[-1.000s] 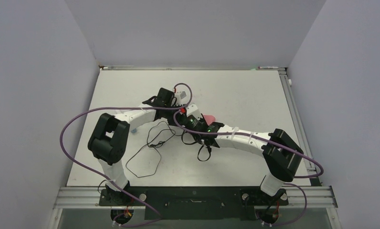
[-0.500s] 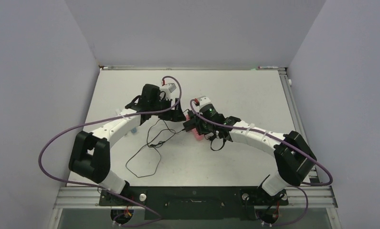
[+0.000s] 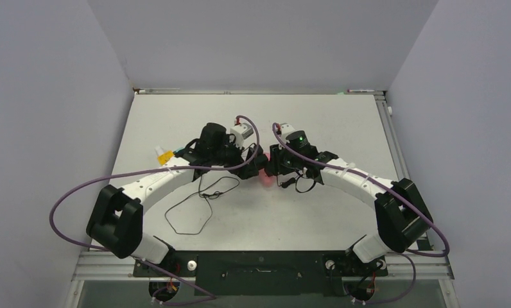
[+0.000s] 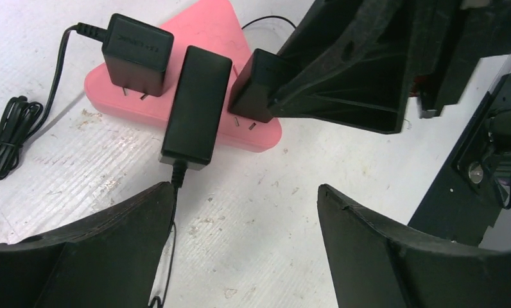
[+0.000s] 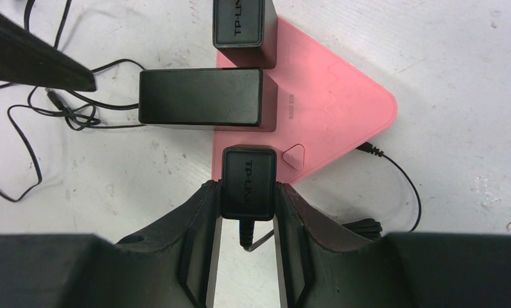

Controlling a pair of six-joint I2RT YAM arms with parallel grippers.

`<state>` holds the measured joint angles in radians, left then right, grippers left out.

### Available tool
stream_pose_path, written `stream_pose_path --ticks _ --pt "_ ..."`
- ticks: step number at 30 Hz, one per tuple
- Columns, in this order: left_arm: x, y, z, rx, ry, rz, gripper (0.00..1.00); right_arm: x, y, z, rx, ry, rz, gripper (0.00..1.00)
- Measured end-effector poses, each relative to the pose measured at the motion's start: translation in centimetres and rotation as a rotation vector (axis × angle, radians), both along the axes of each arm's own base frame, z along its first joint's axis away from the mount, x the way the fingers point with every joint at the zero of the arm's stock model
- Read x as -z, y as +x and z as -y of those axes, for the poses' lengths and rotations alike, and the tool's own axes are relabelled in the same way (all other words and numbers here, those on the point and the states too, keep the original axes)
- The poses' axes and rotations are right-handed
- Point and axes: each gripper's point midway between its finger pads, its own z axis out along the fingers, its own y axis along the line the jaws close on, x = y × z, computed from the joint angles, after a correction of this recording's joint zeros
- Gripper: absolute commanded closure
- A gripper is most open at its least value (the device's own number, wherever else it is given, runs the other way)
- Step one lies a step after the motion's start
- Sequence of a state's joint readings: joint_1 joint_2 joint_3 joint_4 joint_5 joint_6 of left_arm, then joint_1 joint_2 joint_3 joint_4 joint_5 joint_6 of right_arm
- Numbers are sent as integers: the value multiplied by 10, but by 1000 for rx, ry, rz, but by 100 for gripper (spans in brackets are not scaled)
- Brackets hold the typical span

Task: Pull the plug off the socket
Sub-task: Remove the plug from the socket.

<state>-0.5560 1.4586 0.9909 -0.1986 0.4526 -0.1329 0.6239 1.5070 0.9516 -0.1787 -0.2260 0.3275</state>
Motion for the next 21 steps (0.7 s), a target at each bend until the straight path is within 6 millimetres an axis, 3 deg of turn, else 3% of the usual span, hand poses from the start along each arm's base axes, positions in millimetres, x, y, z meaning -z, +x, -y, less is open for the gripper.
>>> stream_pose_path --ticks 10,16,21 --pt "24 9 -5 -40 71 -10 22 -3 -10 -11 -67 51 -29 95" --pt "38 11 -7 -52 101 -41 39 -4 -13 -14 -88 67 -40 95" --pt "42 12 -8 -64 113 -49 48 -5 -15 -16 -99 74 -44 95"
